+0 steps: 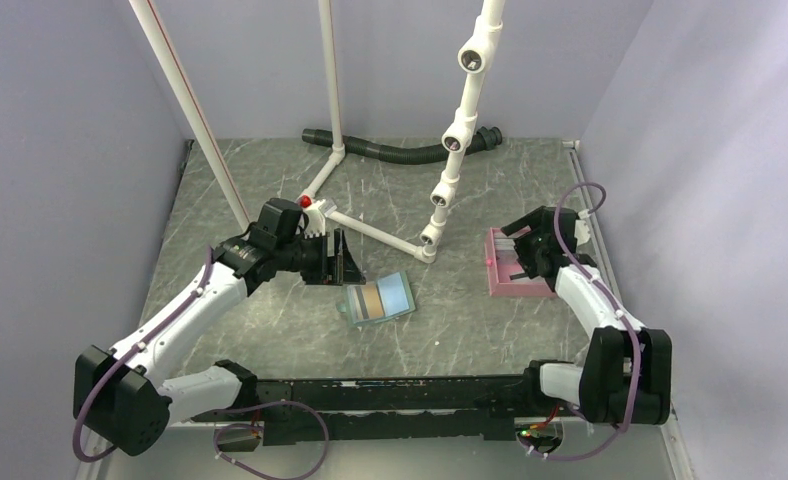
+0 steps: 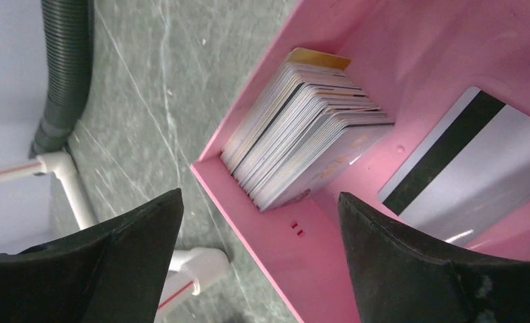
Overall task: Put the credit cards into the card holder
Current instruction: Pick up the credit card from the storage box.
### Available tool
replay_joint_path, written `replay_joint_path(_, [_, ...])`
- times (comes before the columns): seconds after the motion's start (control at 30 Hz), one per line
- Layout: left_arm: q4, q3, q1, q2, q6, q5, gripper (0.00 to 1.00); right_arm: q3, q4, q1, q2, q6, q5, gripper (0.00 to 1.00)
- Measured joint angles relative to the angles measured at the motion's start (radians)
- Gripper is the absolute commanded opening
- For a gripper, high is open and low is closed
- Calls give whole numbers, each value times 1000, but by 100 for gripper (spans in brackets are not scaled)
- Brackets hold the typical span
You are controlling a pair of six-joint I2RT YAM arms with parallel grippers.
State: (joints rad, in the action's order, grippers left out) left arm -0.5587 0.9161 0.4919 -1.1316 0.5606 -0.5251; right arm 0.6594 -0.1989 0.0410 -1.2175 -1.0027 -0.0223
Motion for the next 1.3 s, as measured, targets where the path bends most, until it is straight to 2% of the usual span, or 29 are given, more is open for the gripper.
replay_joint_path(0.27, [0, -2, 0, 0, 0, -14, 75, -58, 124, 3, -25, -118, -39, 73])
replay_joint_path(0.37, [1, -2, 0, 0, 1, -17, 82, -66, 156, 5, -42, -151, -50, 73])
replay_joint_path(0.57, [1, -2, 0, 0, 1, -27, 86, -66, 202, 6, -80, -186, -51, 73])
replay_joint_path(1.03, [0, -2, 0, 4, 0, -28, 86, -66, 243, 8, -120, -225, -51, 78])
replay_joint_path(1.23, [0, -2, 0, 4, 0, -32, 86, -79, 239, 8, -124, -236, -50, 75])
replay_joint_path(1.3, [0, -2, 0, 4, 0, -35, 86, -82, 238, 8, -130, -238, -50, 69])
